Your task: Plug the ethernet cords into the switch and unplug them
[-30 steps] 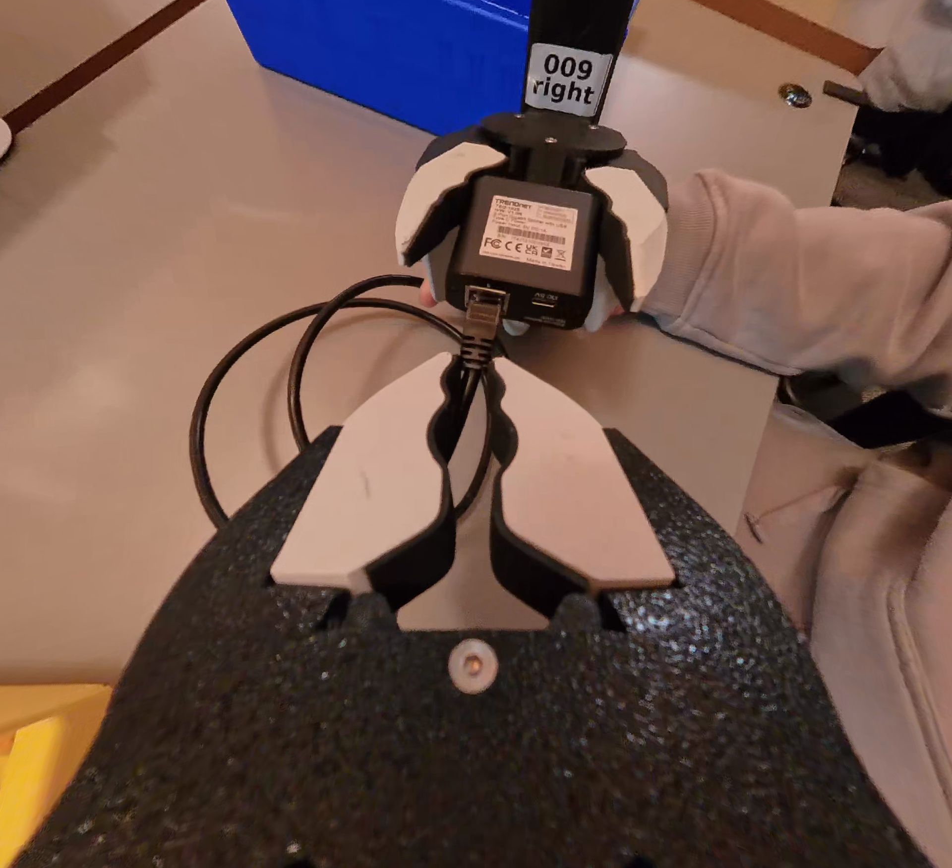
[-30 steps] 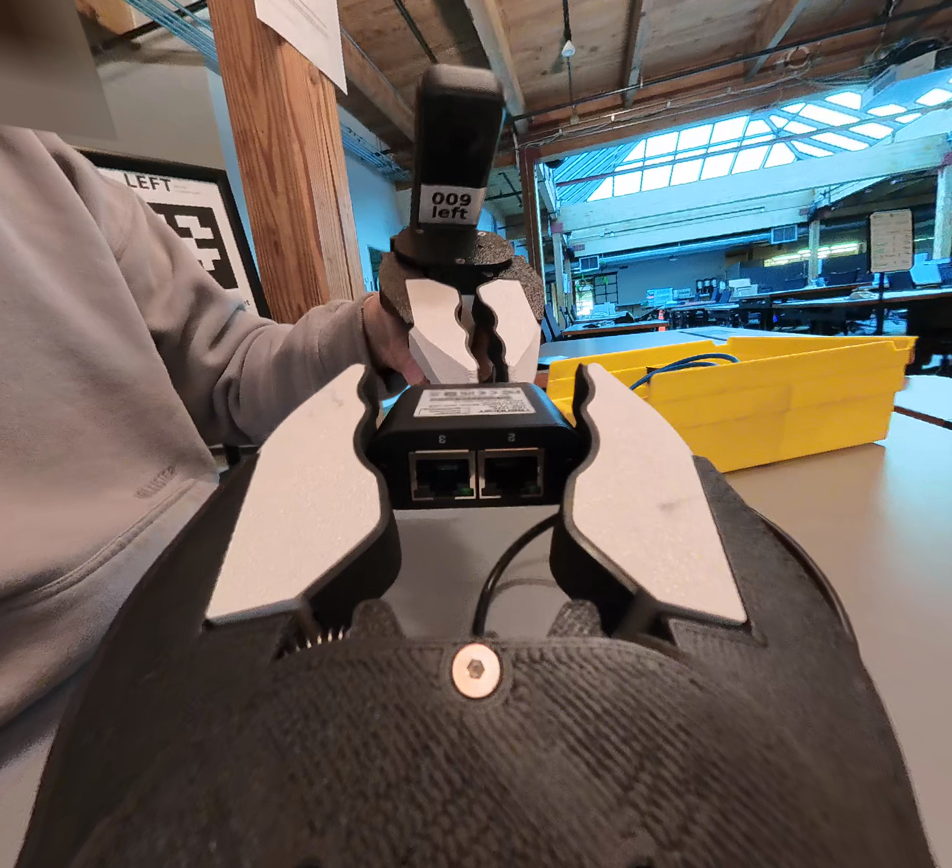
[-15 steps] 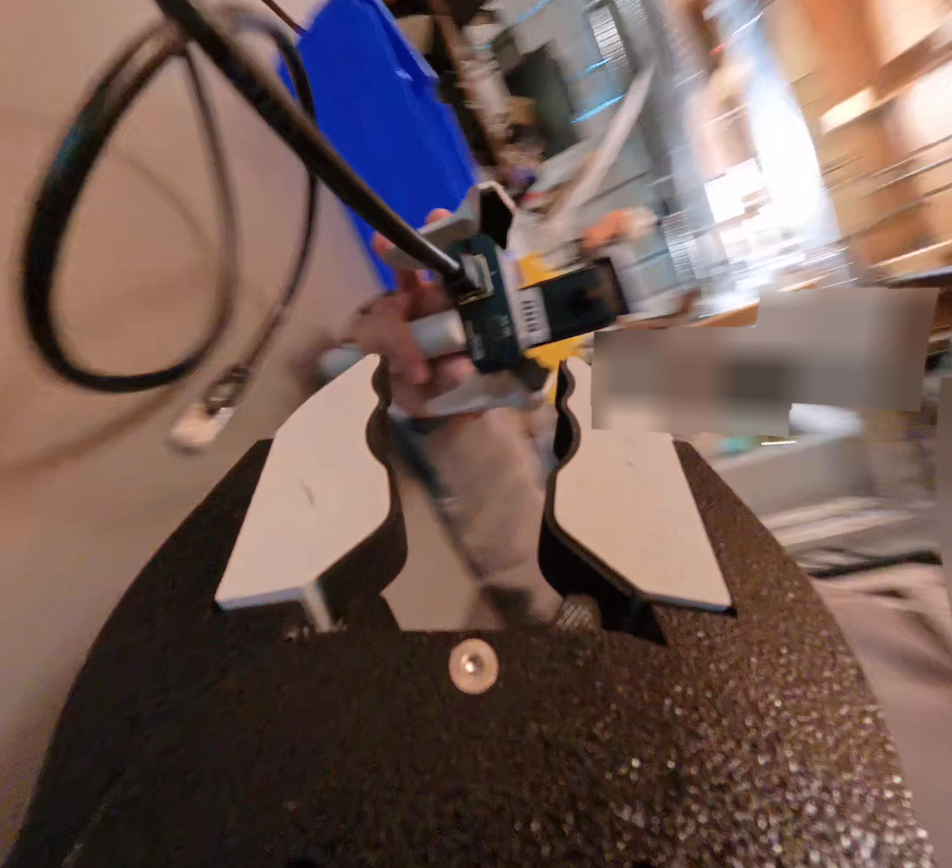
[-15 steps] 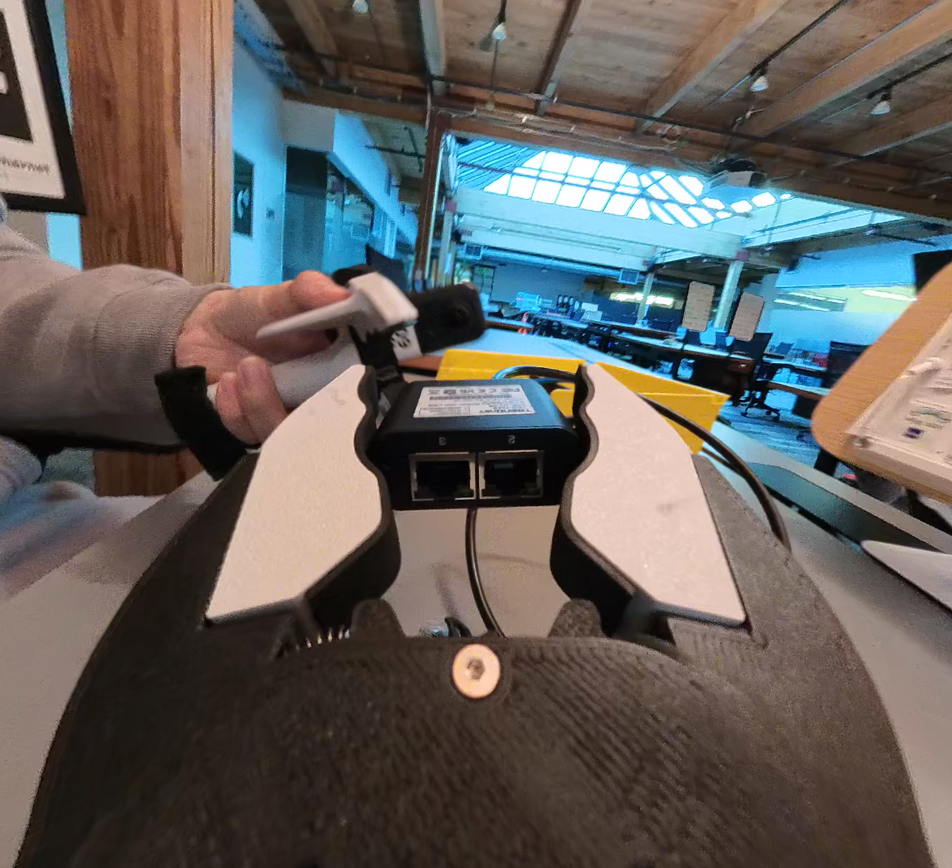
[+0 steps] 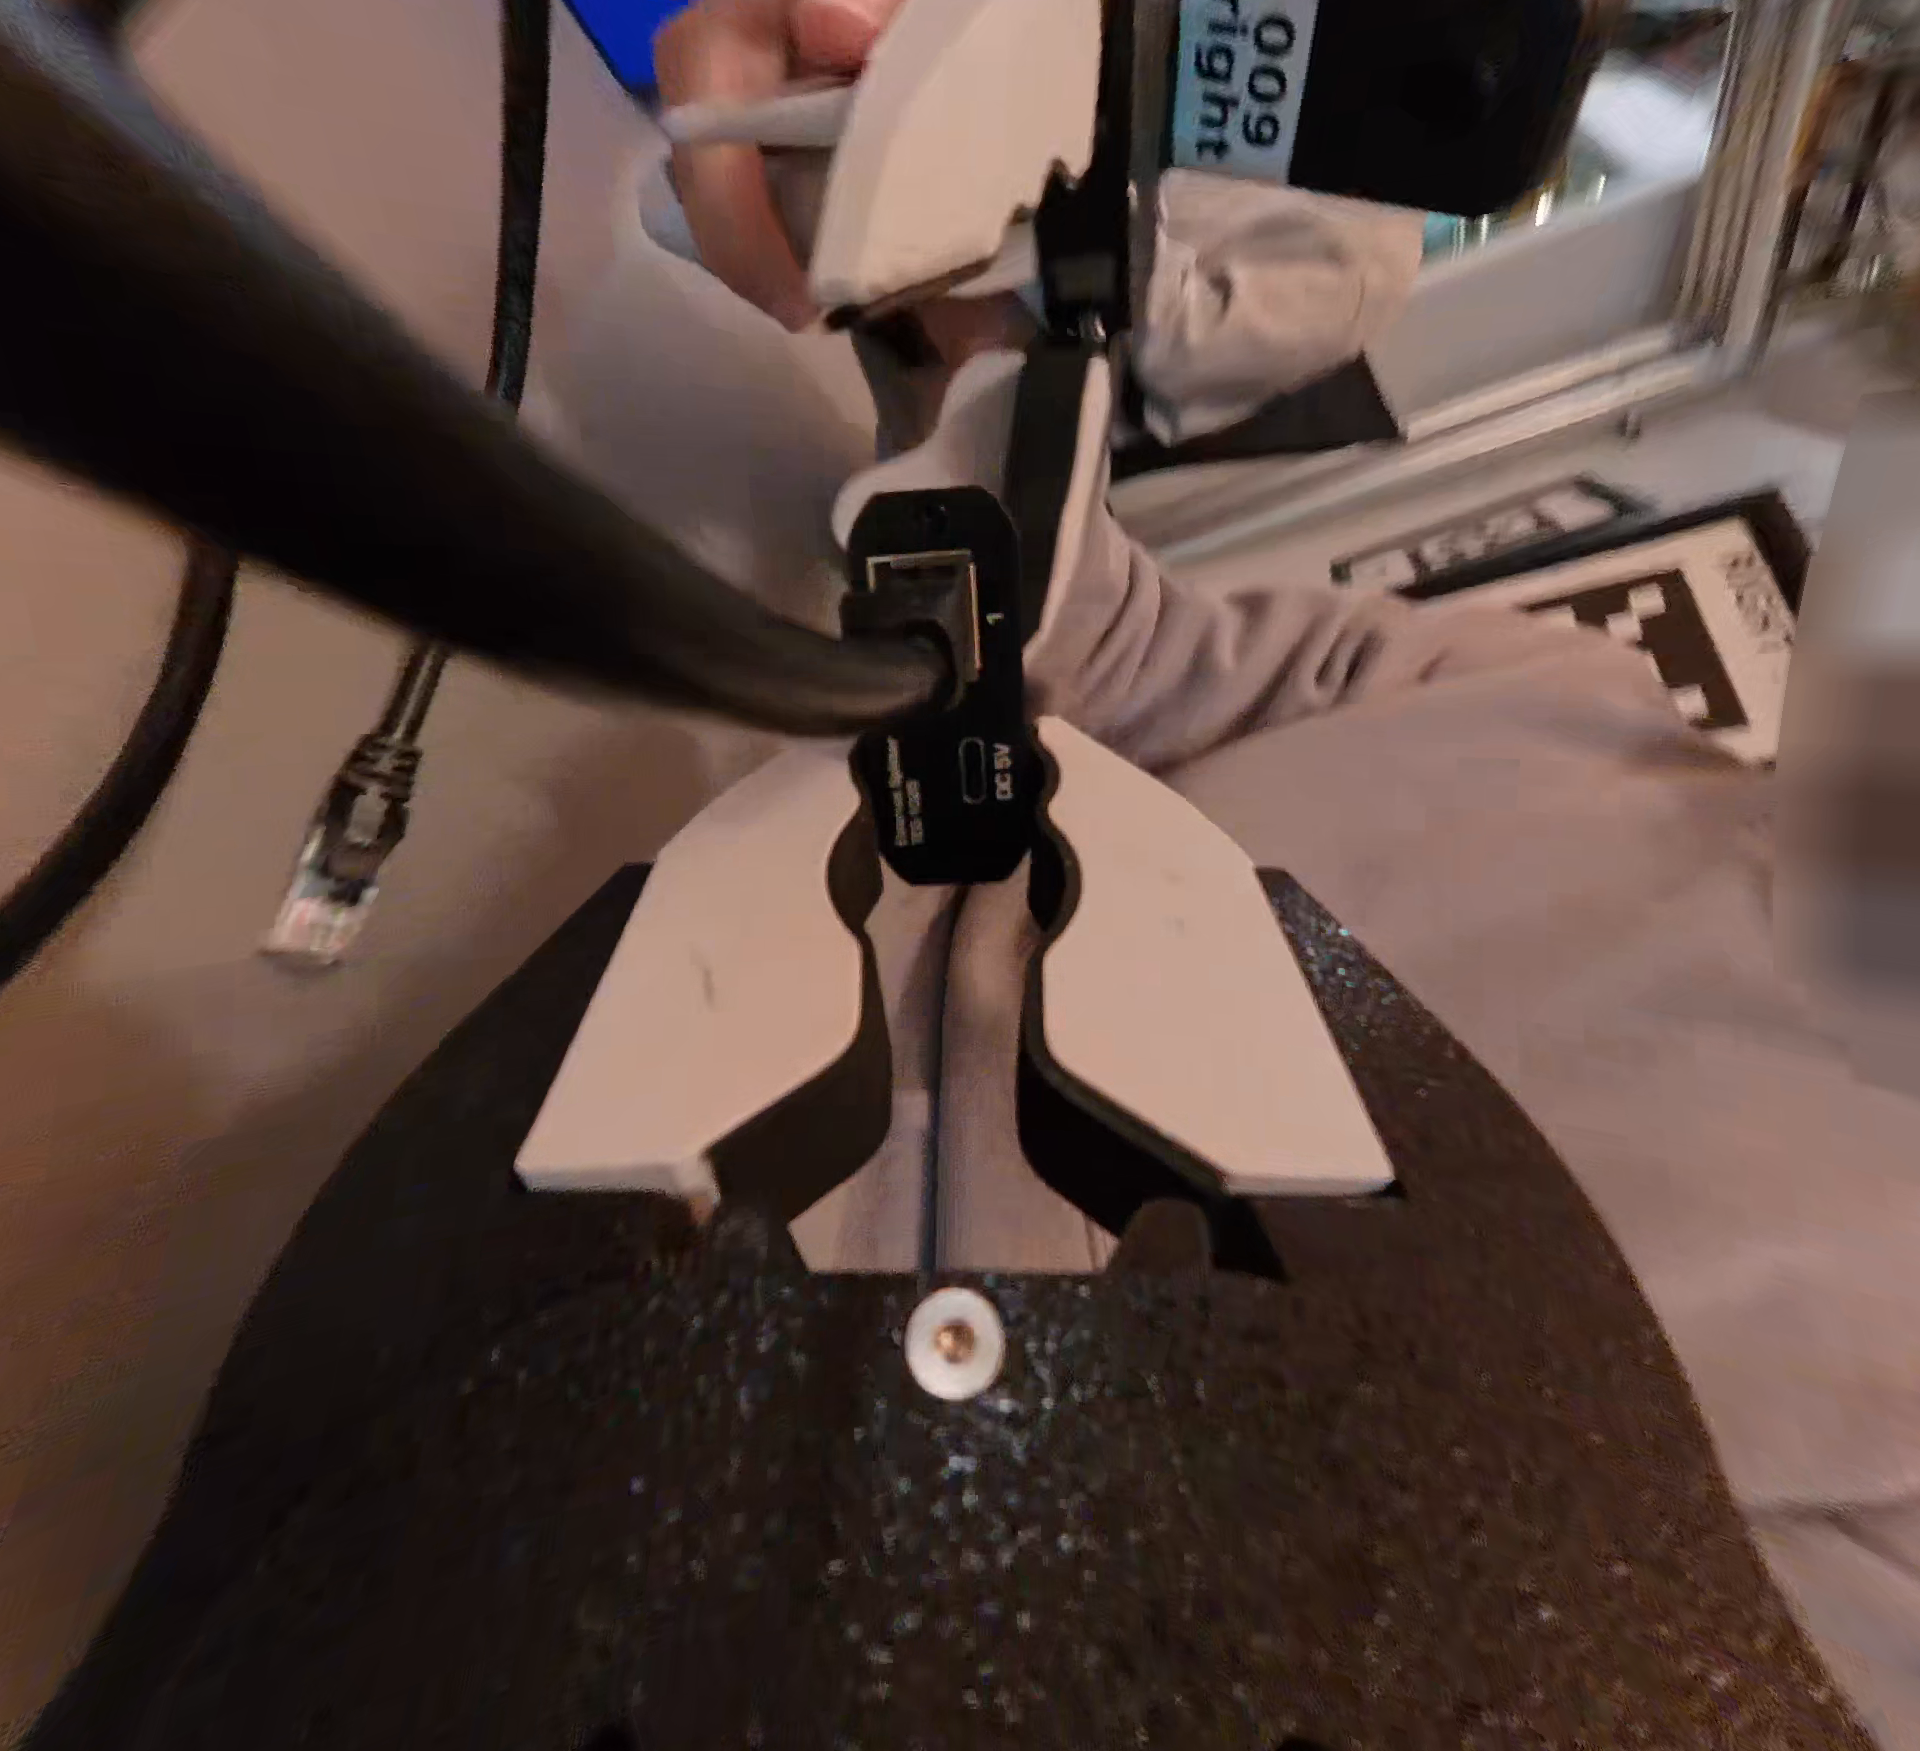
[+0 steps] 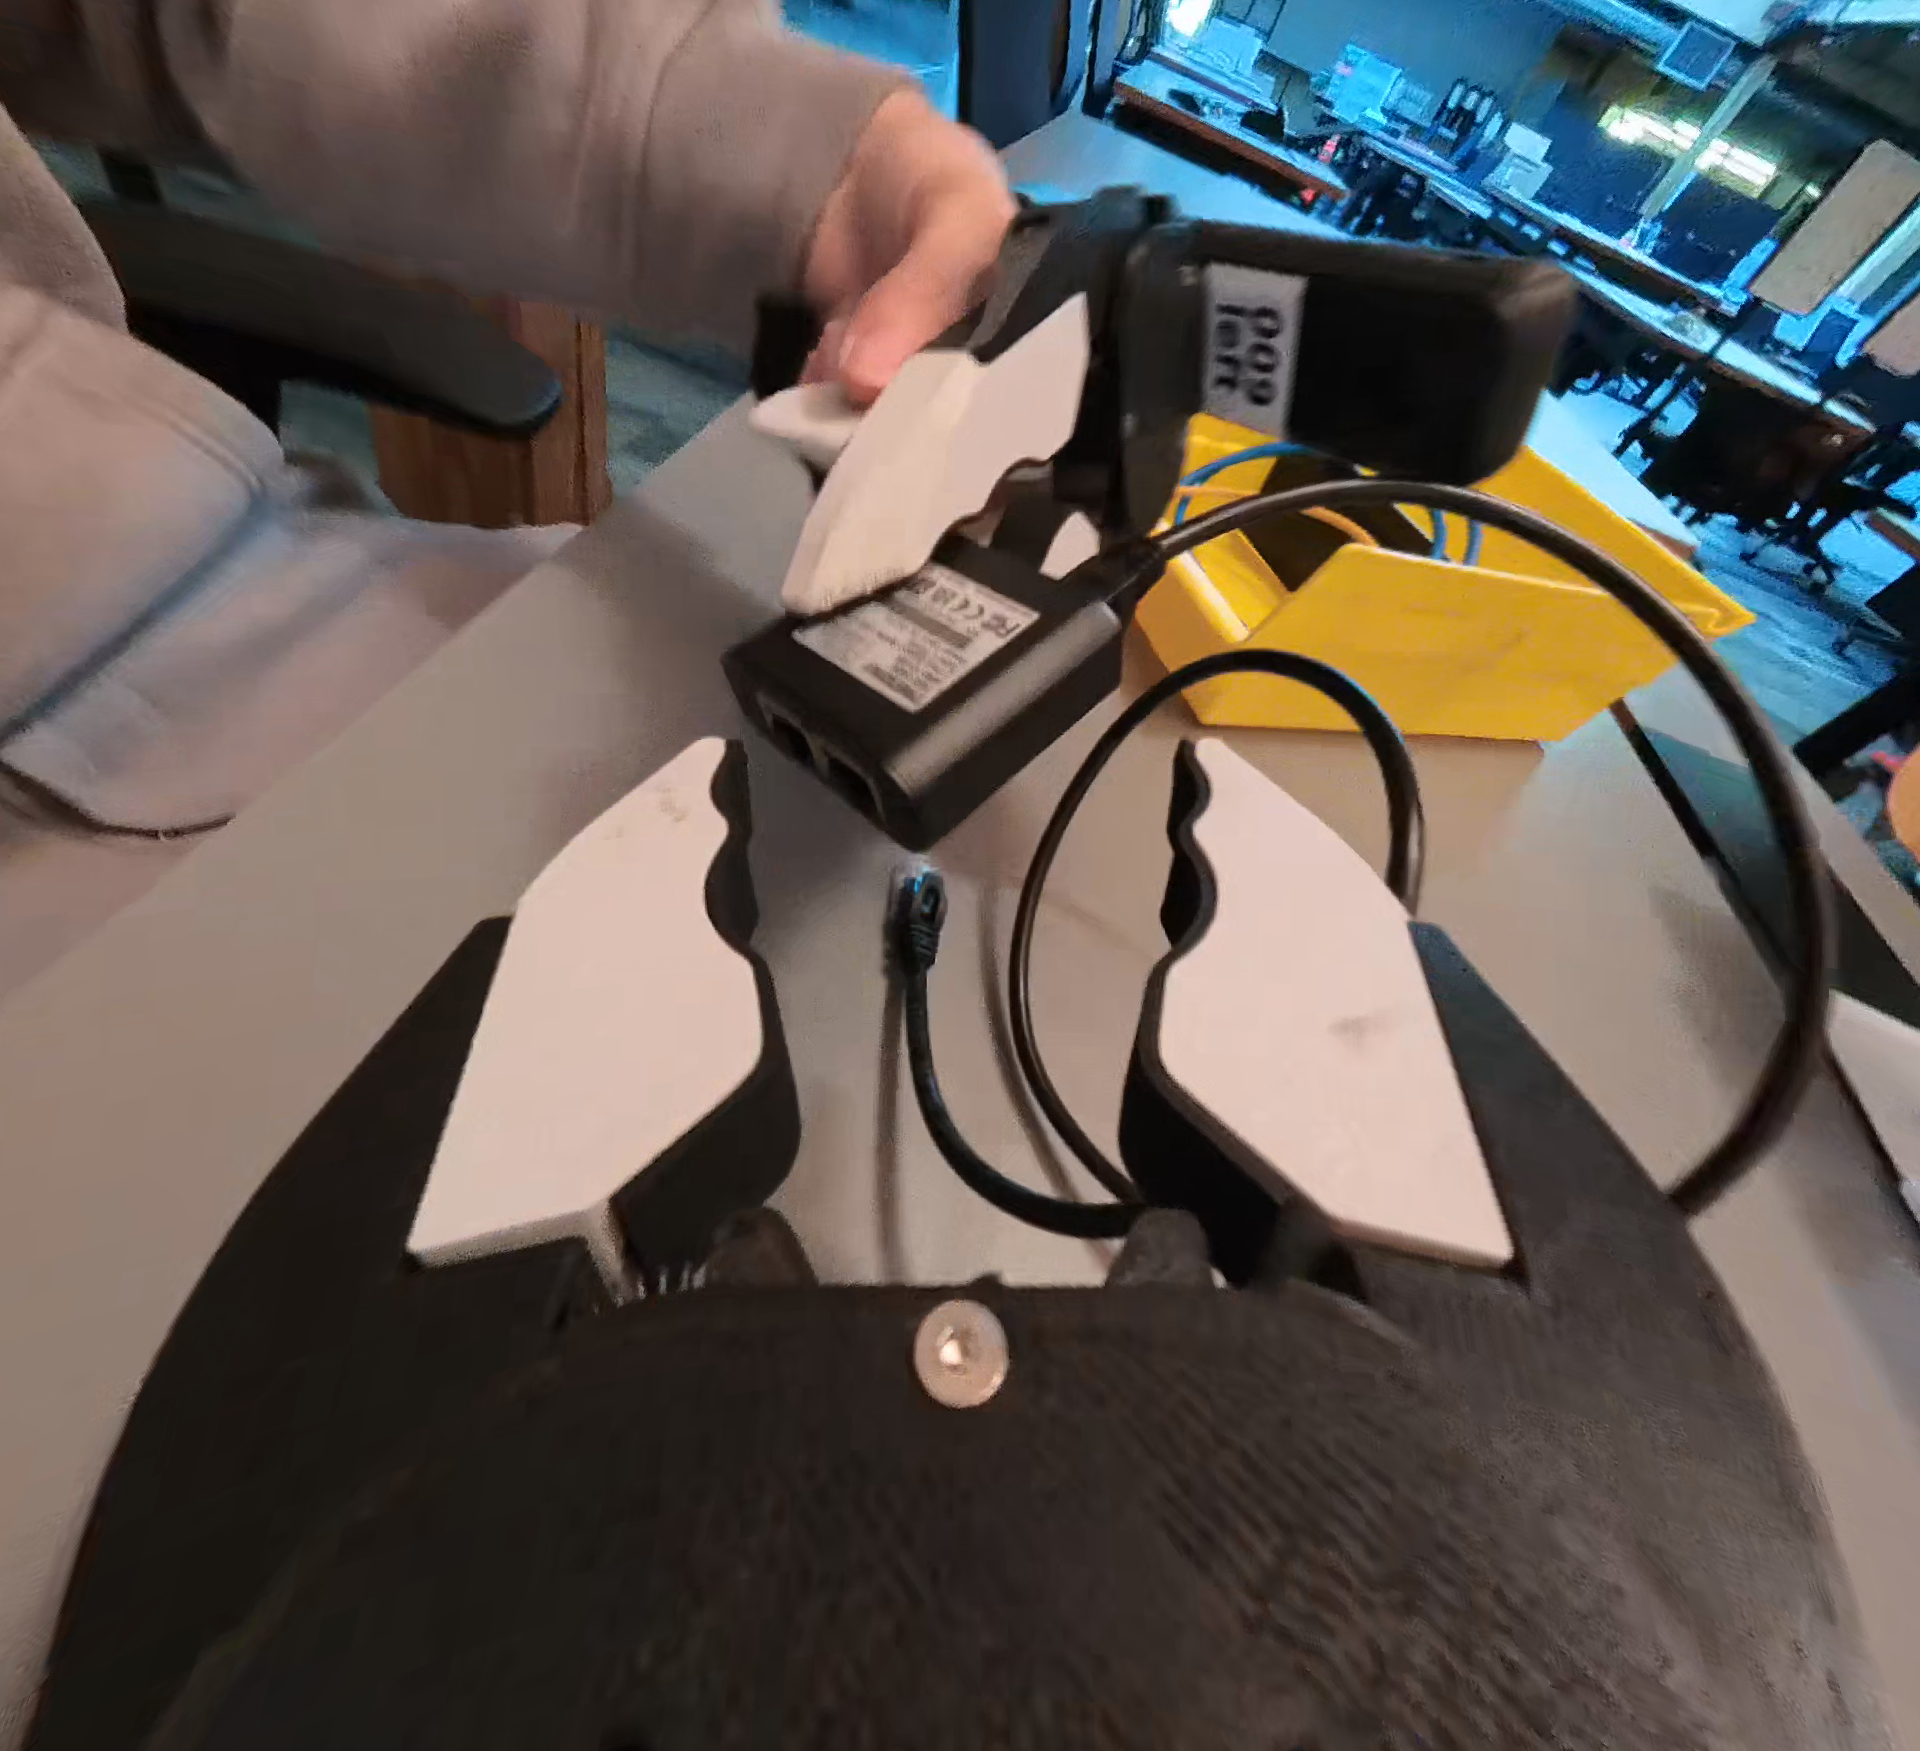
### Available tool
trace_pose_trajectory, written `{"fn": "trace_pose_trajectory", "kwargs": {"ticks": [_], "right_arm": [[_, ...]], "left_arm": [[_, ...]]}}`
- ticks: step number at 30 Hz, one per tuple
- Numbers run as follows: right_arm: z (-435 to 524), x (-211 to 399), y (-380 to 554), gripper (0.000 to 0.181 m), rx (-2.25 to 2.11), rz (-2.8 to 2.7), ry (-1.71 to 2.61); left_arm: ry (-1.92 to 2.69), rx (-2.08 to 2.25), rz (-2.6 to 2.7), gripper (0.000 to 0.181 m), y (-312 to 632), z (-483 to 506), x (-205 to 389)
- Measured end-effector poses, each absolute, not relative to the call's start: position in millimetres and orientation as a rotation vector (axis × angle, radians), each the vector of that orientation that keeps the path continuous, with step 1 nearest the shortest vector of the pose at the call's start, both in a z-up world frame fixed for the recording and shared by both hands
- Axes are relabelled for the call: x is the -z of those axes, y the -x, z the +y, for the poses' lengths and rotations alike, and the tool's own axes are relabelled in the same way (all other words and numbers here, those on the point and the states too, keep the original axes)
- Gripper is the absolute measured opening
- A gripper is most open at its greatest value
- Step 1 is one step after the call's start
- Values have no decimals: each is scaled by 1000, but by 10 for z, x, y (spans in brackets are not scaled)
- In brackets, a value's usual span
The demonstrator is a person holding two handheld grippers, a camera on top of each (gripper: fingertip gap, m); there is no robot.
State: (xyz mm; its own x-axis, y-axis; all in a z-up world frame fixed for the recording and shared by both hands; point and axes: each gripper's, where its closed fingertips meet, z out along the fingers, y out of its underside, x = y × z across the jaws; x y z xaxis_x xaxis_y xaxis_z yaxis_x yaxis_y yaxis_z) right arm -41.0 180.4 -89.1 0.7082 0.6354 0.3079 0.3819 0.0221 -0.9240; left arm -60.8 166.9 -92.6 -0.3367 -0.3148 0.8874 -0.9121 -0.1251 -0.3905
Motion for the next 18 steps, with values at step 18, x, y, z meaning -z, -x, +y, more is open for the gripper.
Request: {"fn": "trace_pose_trajectory", "kwargs": {"ticks": [18], "right_arm": [[2417, 593, -296, 64, 387, -229, 1547]], "left_arm": [[-1875, -2068, -1435, 36, -84, 2451, 536]]}}
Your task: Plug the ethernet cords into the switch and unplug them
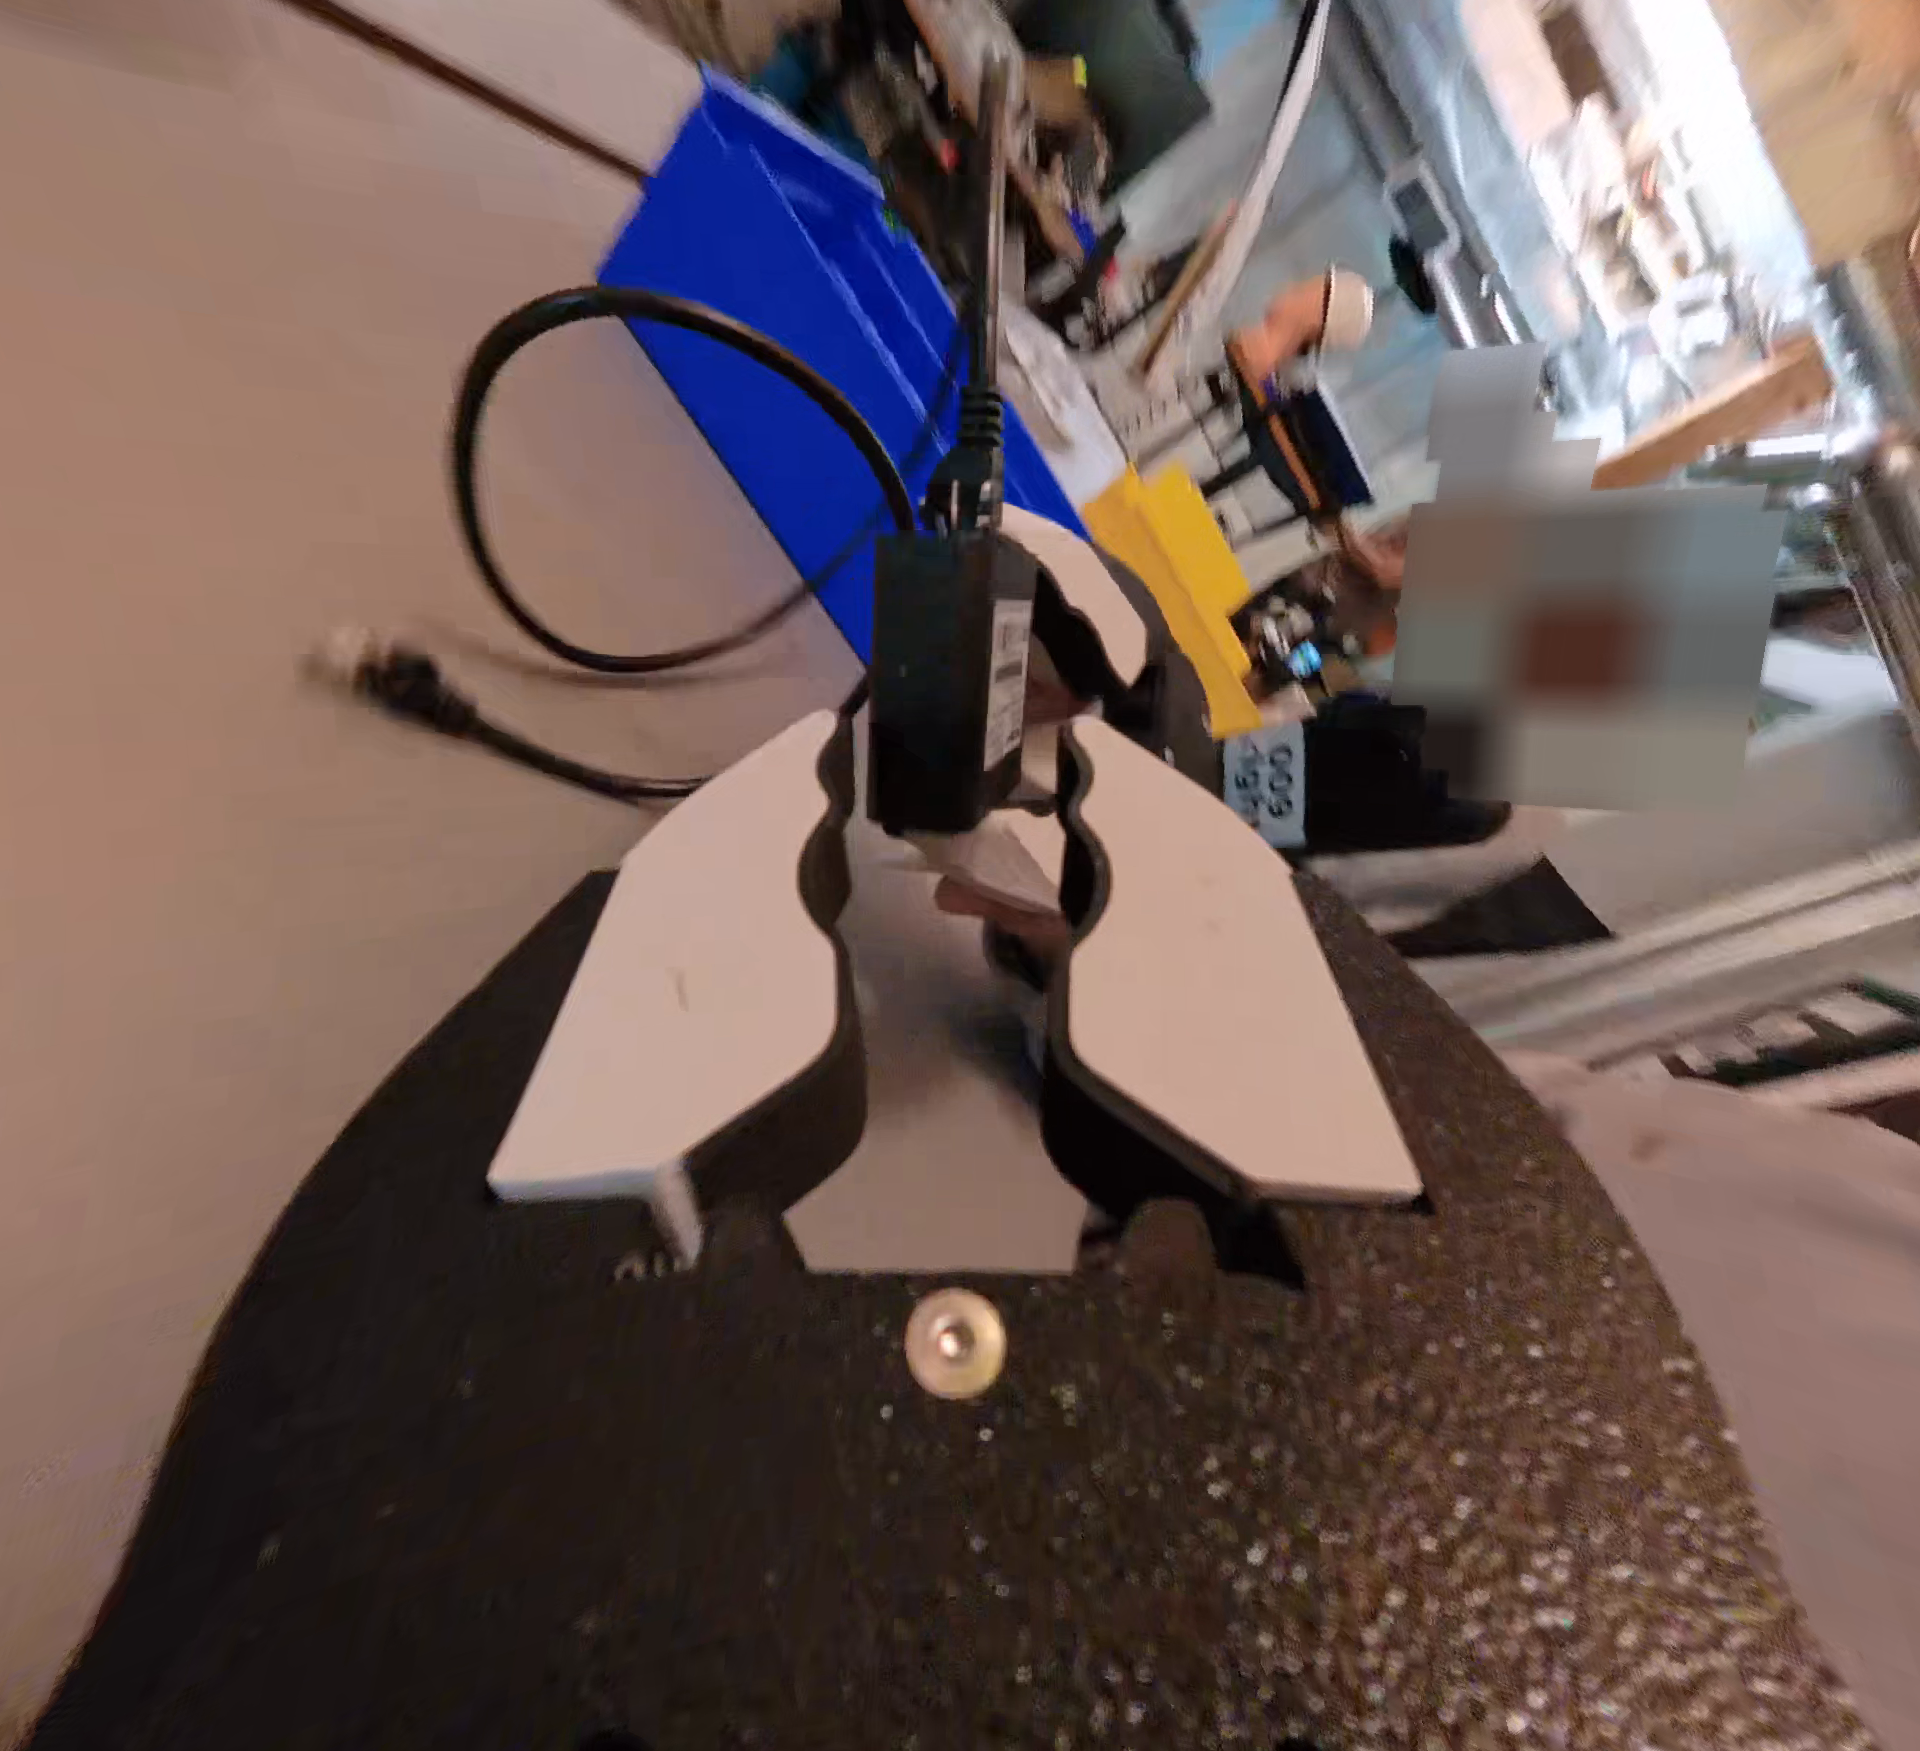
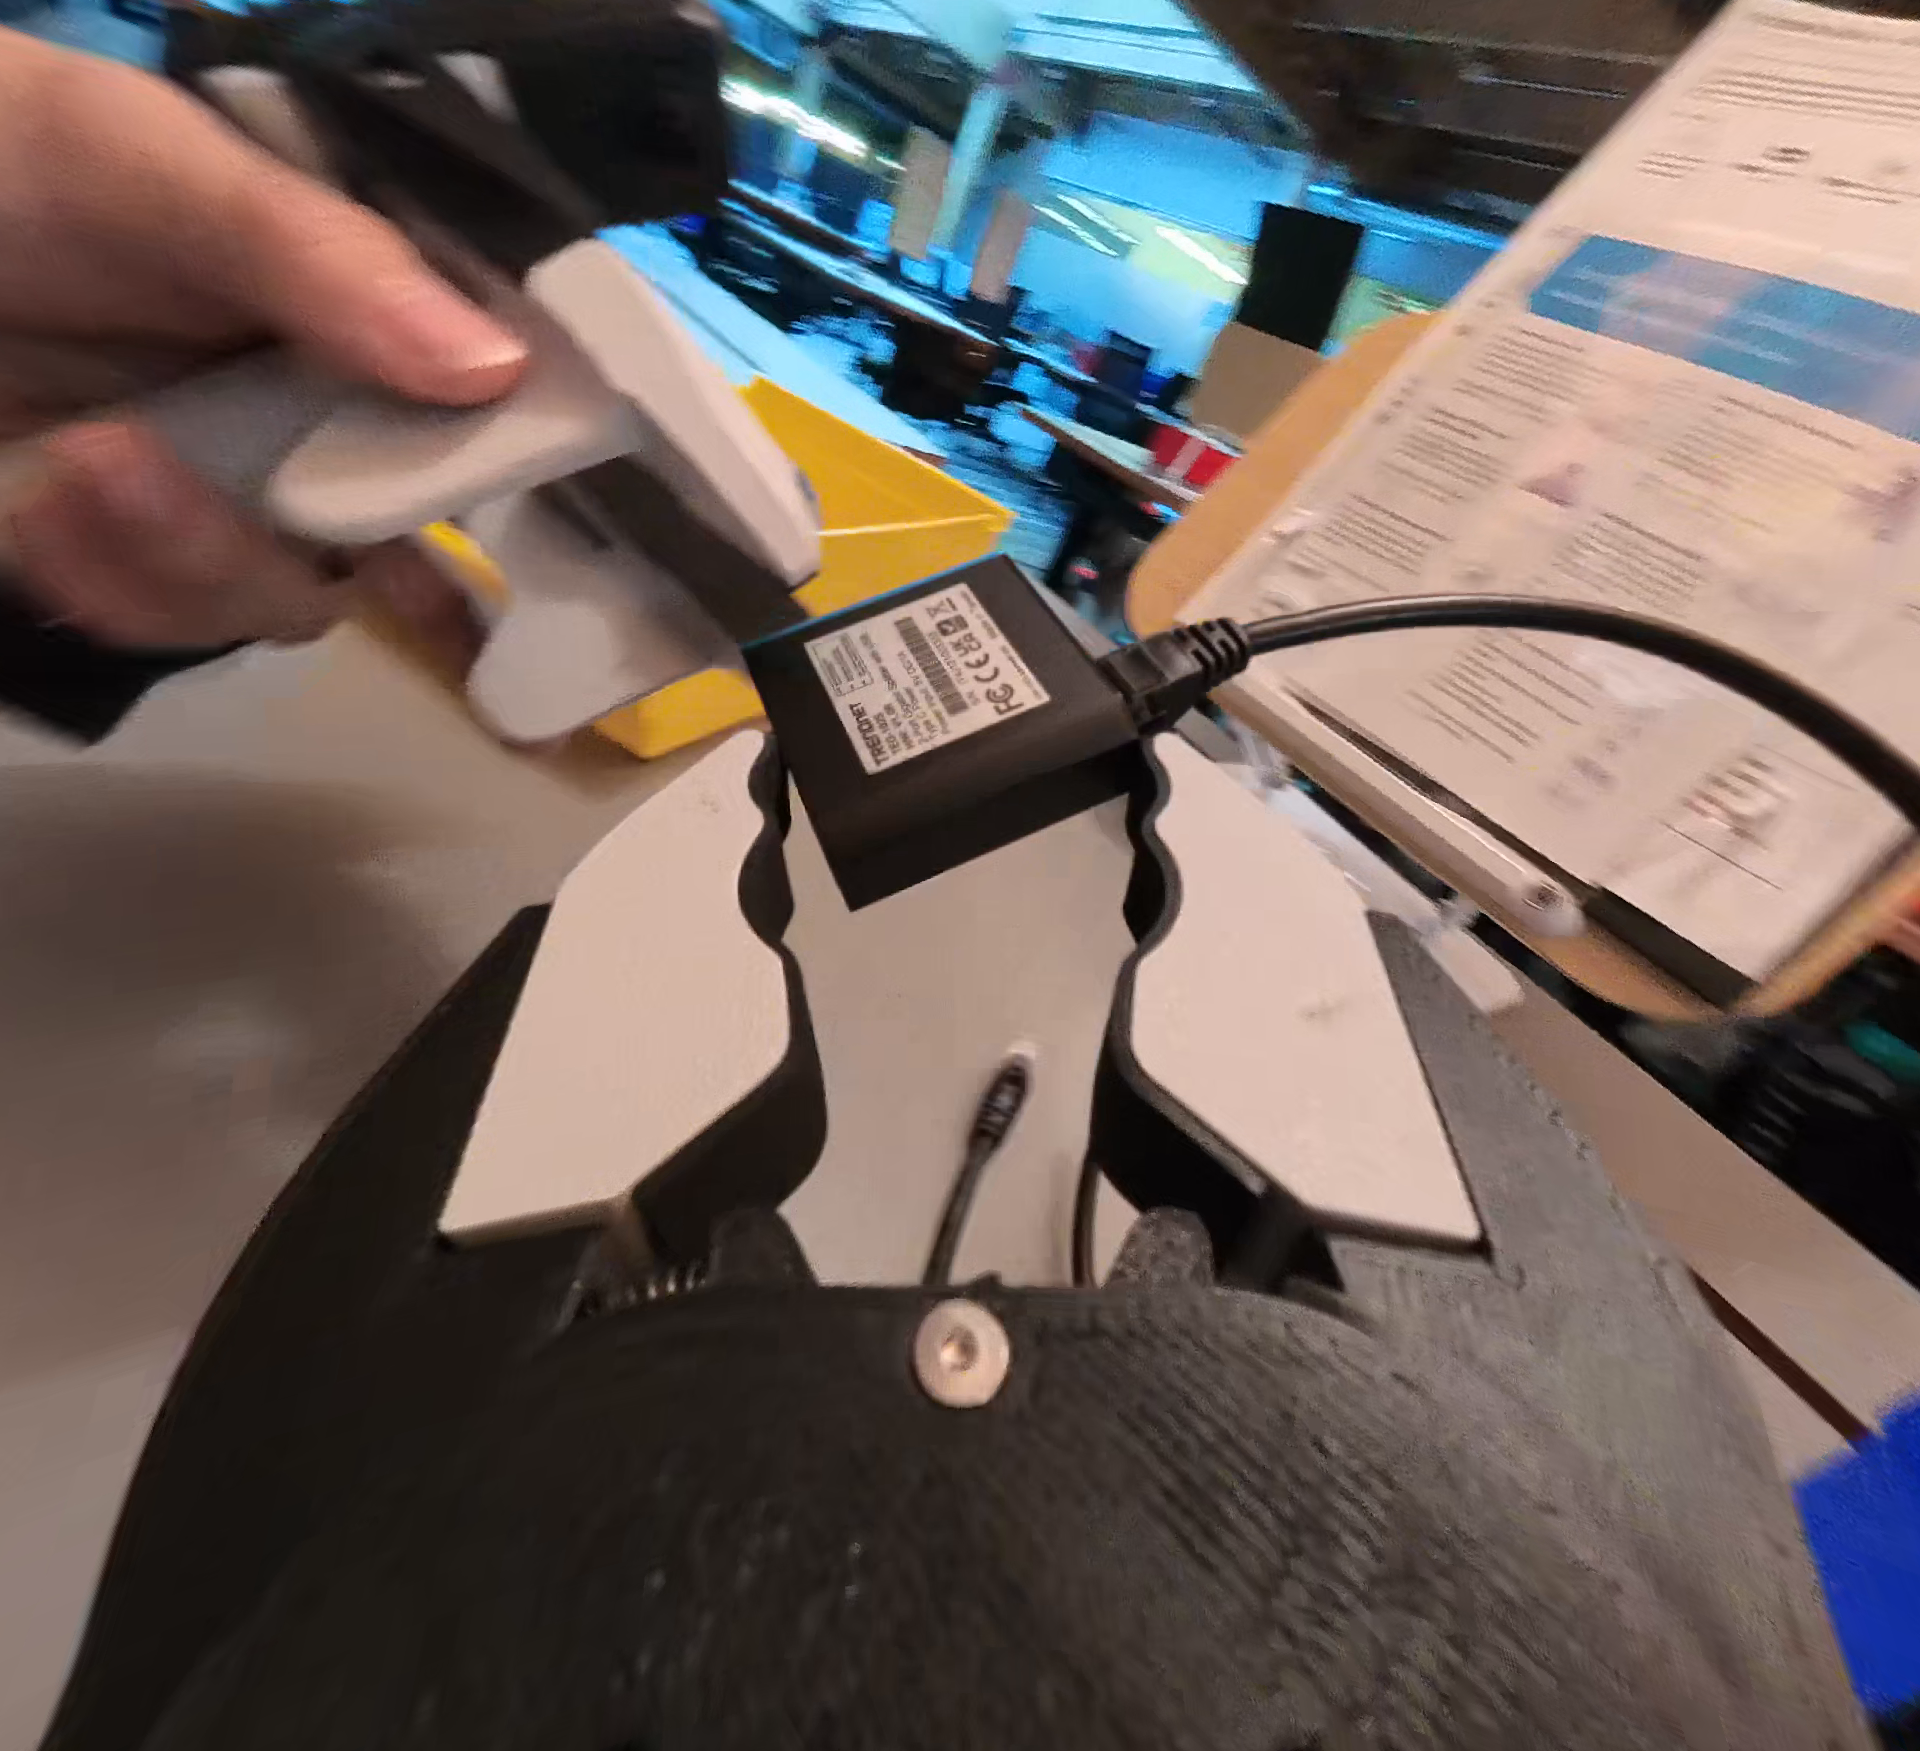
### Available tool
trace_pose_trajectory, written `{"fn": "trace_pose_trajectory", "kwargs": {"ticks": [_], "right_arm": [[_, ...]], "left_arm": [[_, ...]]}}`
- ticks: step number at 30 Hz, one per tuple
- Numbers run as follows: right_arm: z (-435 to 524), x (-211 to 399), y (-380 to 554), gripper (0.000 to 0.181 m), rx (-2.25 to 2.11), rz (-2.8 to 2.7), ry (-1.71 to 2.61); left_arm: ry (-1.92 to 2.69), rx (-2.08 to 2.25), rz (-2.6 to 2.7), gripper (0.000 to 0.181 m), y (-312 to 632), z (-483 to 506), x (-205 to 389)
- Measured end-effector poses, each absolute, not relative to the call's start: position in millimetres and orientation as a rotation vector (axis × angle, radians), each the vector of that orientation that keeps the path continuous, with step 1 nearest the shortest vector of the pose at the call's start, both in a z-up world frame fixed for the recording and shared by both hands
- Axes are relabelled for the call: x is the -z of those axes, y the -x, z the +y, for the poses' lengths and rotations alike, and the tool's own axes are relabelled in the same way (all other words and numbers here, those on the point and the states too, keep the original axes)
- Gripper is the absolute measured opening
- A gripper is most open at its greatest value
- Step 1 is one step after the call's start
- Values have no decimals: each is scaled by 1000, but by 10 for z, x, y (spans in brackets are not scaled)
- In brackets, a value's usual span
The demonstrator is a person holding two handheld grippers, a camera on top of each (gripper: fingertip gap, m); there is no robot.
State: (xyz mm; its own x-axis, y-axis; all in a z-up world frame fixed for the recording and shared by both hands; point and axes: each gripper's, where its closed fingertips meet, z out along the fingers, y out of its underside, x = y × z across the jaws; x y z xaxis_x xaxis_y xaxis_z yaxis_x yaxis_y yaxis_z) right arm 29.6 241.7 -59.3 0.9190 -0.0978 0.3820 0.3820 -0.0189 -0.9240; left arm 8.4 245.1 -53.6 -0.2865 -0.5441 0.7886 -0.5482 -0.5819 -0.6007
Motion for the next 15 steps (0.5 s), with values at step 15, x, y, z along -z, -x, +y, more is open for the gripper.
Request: {"fn": "trace_pose_trajectory", "kwargs": {"ticks": [15], "right_arm": [[2423, 846, 167, 82, 150, -491, 1799]], "left_arm": [[-1883, -2134, -1333, 24, -46, 2418, 817]]}}
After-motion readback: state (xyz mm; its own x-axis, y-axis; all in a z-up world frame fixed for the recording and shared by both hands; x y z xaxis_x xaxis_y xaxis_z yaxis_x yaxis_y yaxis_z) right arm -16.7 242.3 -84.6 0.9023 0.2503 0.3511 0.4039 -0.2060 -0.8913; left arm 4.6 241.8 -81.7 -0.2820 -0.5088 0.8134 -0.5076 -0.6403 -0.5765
